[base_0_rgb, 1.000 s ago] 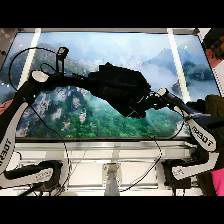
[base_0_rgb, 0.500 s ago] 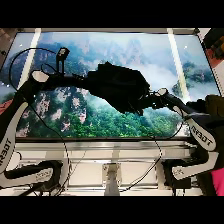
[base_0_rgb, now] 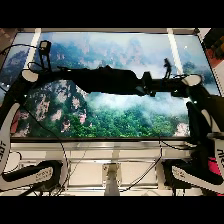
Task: Fold the clothes and pants, and hang the long-sleeved shirts on hangers.
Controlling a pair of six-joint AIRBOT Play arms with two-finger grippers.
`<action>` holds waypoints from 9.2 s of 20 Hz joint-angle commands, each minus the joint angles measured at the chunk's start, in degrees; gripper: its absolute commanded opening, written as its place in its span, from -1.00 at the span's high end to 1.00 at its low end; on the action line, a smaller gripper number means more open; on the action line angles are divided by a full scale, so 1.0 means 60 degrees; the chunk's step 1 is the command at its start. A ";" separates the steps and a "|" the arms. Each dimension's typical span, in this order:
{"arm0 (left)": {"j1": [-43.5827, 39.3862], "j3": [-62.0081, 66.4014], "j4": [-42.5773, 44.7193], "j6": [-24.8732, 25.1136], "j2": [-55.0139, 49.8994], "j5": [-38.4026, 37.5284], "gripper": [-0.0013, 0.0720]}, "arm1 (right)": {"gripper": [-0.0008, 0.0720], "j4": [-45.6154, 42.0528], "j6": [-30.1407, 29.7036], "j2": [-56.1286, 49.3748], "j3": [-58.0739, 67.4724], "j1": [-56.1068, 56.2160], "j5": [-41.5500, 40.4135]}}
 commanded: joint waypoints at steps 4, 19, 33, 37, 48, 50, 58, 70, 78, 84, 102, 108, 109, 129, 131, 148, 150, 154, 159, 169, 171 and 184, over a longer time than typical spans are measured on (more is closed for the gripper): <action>-0.0393 0.0000 -0.0353 -0.0240 0.0470 0.0229 0.94 | 0.92 0.0262 0.0186 0.0335 0.0321 -0.0164 -0.1366; -0.0444 0.4175 -0.4710 0.2382 -0.0831 0.0525 0.95 | 0.93 0.0736 0.0219 -0.1960 0.3985 0.1450 -0.7759; -0.0182 0.2058 -0.1698 0.1359 -0.0284 -0.4561 0.95 | 0.93 -0.2991 0.0707 -0.1242 0.2922 0.0127 -0.0590; -0.0178 -0.0670 -0.1566 0.1344 0.0769 -0.4612 0.95 | 0.93 -0.3424 0.1435 0.0204 0.0226 0.0135 -0.0029; -0.0302 -0.4972 -0.1566 0.2459 0.1949 -0.4462 0.95 | 0.92 -0.6754 0.3756 0.1982 -0.3552 0.0124 0.3187; -0.0397 -0.5002 -0.1566 0.2594 0.1945 -0.4459 0.94 | 0.92 -0.7763 0.4200 0.1982 -0.3552 0.0124 0.3683; -0.0401 -0.4980 -0.1683 0.2590 0.2222 -0.4346 -0.18 | -0.29 -1.0160 0.4251 0.1960 -0.2331 0.0102 0.3282; -0.0408 -0.1840 -0.4790 0.1341 0.1151 -0.1643 0.94 | 0.61 -0.8251 0.4615 0.1111 -0.0794 -0.1133 -0.0306; -0.0503 0.0769 -0.5384 0.0565 -0.2390 -0.1854 -0.04 | 0.11 -0.1464 -0.0080 -0.0892 -0.0794 -0.3730 0.1610; -0.1173 0.0951 -0.6812 0.0189 -0.3883 -0.1974 -0.04 | 0.05 -0.1625 -0.0055 -0.1512 -0.0794 -0.3752 0.1093; -0.1865 0.0980 -0.5723 -0.1494 -0.4776 -0.0922 0.05 | 0.05 -0.1599 -0.0055 -0.1508 -0.0794 -0.3752 0.0739; -0.1942 0.1129 -0.6940 -0.1494 -0.5173 -0.0707 0.29 | 0.05 -0.1592 -0.0055 -0.1508 -0.0794 -0.3752 0.0736; -0.1985 0.1235 -0.6951 -0.1494 -0.5297 -0.0718 0.32 | 0.05 -0.1592 -0.0055 -0.1508 -0.0794 -0.3752 0.0736; -0.1916 0.1537 -0.6925 0.0055 -0.4914 -0.0186 0.95 | 0.05 -0.3956 0.1202 -0.1512 -0.0794 -0.3752 0.0120; -0.1902 0.1537 -0.6608 0.0324 -0.4510 0.0226 0.95 | 0.05 -0.4255 0.1264 -0.1530 -0.0794 -0.3752 0.0368; -0.1934 0.1537 -0.4732 0.0313 -0.3617 0.0503 0.94 | 0.05 -0.2288 0.0688 -0.2929 -0.0794 -0.2484 -0.0739; -0.1934 0.1537 -0.4561 0.0364 -0.3621 0.0510 0.94 | 0.44 -0.2051 0.0648 -0.2969 -0.0794 -0.2415 -0.1082; -0.1545 0.1537 -0.2546 -0.0229 -0.3617 0.0506 0.95 | 0.92 -0.1676 0.0448 -0.2878 -0.0586 -0.2393 -0.0976; -0.1169 0.1537 0.0113 -0.1749 -0.3617 0.0503 0.95 | 0.92 -0.2106 0.0510 -0.2871 -0.0058 -0.2393 -0.0557; -0.1217 0.1537 0.0608 -0.1745 -0.3617 0.0506 0.95 | 0.92 -0.4699 0.1996 -0.2900 0.1173 -0.2535 0.0616; -0.1246 0.1537 0.0605 -0.1745 -0.3617 0.0499 0.95 | 0.92 -0.4809 0.2022 -0.2900 0.1173 -0.2739 0.0765; -0.0663 0.1537 0.0539 -0.1854 -0.2769 0.0535 0.00 | -0.31 -0.4896 0.1887 -0.2900 0.2076 -0.2634 -0.0226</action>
